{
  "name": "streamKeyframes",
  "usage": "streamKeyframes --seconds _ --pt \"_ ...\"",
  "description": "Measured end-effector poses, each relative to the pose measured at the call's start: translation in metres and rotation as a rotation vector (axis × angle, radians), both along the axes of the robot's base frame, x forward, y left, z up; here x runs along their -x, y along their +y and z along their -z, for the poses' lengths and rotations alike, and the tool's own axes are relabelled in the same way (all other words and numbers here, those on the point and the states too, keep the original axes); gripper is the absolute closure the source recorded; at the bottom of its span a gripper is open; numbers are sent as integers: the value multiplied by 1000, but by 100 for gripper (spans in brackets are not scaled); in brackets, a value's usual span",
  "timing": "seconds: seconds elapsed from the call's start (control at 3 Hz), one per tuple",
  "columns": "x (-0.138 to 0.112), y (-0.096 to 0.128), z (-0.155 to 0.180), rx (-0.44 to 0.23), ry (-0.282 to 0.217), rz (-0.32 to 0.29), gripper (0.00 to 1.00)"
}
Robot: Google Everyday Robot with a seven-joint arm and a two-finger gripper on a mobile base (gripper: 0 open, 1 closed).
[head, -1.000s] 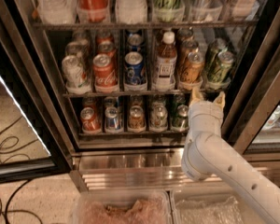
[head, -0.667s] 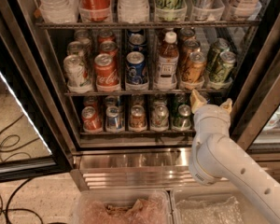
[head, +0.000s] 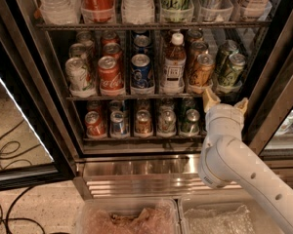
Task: Pick green can from middle shelf of fridge
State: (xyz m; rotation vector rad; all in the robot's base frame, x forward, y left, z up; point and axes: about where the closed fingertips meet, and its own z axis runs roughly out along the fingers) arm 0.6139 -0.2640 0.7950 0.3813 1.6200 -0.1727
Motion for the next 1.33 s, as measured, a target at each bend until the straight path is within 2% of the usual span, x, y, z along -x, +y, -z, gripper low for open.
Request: streamKeyframes --seconds 0.33,0.67,1.33 --pt "0 -1 -2 6 -6 2 27" --pt "-6 -7 -17 8 -51 22 27" --pt "-6 -8 -19 11 -58 25 32"
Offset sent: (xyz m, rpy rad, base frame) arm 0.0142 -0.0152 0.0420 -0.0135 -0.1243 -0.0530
